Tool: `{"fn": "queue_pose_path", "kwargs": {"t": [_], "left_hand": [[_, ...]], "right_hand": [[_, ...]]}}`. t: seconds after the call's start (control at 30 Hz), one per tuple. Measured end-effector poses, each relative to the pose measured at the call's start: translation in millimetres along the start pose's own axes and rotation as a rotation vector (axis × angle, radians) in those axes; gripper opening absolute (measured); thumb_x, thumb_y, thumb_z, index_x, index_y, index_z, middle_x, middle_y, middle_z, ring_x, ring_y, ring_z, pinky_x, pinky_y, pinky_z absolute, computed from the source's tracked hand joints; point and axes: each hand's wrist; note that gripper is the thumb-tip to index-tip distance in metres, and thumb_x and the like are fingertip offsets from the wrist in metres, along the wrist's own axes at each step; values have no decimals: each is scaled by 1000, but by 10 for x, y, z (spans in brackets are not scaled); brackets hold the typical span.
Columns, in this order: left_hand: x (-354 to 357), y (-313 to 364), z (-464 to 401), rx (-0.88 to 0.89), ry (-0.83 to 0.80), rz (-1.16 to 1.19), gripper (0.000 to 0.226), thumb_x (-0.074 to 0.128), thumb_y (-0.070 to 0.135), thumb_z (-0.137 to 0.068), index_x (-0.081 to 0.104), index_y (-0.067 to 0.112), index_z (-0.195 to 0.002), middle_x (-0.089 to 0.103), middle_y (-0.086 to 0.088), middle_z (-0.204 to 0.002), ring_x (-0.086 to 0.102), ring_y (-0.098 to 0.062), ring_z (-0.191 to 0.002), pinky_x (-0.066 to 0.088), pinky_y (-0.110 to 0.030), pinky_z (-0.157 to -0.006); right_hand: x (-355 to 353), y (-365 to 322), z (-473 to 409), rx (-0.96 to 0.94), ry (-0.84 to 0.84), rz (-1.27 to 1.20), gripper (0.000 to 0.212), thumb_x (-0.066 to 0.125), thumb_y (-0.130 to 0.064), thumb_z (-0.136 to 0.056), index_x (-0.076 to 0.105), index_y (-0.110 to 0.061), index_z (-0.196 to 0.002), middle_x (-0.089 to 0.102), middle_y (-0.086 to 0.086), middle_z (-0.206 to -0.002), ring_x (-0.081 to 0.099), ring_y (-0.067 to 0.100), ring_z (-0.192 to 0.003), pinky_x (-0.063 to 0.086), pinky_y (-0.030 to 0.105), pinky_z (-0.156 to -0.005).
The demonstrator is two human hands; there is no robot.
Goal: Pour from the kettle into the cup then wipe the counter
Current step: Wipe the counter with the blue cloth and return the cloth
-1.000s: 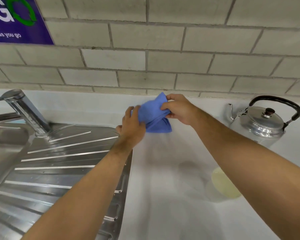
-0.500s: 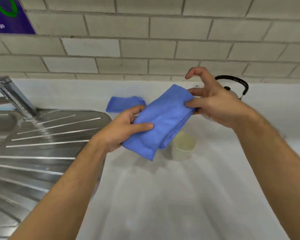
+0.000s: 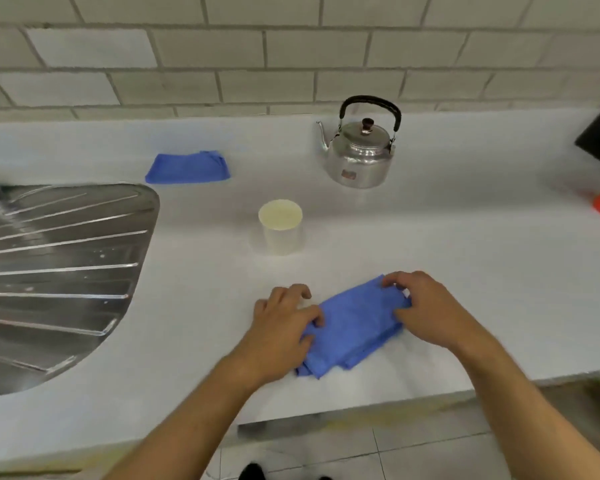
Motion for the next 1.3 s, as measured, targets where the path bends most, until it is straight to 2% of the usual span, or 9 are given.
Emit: {"fn": "queue_pose_path", "kwargs": {"t": [0.13,0.27,0.4,0.6,0.7,0.8,0.93,1.03,1.3], "left_hand": [[168,172,135,201,138,-235,27,49,27,-87,60,29,-111,52,4,-130,48,-18,-115,34,-32,-87],[326,45,249,270,14,-218,46,44,23,-88,49,27,-134,52,8,-136,48,-13,-122,33,-26,-99],[346,-23,119,288,-79,-145,54,33,25,-98,19,31,-149,21,10,-158,19,-11,-144,13,-31,-118],[48,-147,96,242,12,72,34,45,18,-97,59,18,-127,55,1,-137,51,-13,-122,24,-6,-99],[51,-398,347,150,167,-25,29,57,7,-88,66,11,-115,65,-7,-119,62,-24,-107,45,-31,-99],[139,-439,454,-35,202,-181,41,57,14,-88,56,10,-130,53,-13,-138,50,-31,-128,33,-45,-108],[198,-430,429,-154,104,-272,65,12,45,-93,12,15,-151,7,-6,-160,6,-22,-147,4,-41,-119],[223,-508,350,-221,117,-295,76,-2,60,-87,-15,17,-148,-19,-1,-158,-21,-15,-144,-13,-38,-118],[226,-620,272,-336,166,-255,88,5,71,-85,-13,12,-148,-13,-2,-159,-16,-14,-146,-6,-36,-119]], "right_hand": [[248,-196,157,33,239,195,44,54,-23,-90,55,-10,-132,54,19,-124,47,38,-111,42,42,-94],[702,-506,116,166,-58,299,69,30,-45,-102,24,8,-147,23,31,-155,22,46,-141,16,49,-117],[728,-518,-96,298,-76,160,82,22,-55,-101,1,4,-153,-9,25,-162,-11,44,-148,-5,50,-120],[632,-578,-335,448,-56,101,77,24,-55,-100,13,-2,-154,-4,17,-165,-7,41,-150,1,52,-119],[920,-752,-339,508,50,62,84,28,-56,-97,4,1,-154,-11,22,-163,-14,45,-147,-6,53,-118],[1181,-819,-379,515,207,95,93,26,-63,-95,-7,3,-153,-15,25,-161,-18,45,-147,-10,53,-117],[1187,-525,-510,465,355,250,93,21,-65,-94,0,3,-154,-4,23,-163,-7,42,-149,-2,51,-120],[936,-125,-729,445,410,282,90,23,-64,-94,8,2,-154,6,20,-164,1,40,-150,2,49,-120],[157,448,-1671,152,382,390,56,31,-32,-103,27,-6,-152,29,13,-160,25,39,-144,20,48,-116]]}}
Point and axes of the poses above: each hand's wrist, its own z-axis away from the middle knuckle, its own x-axis out of the palm, y = z × x
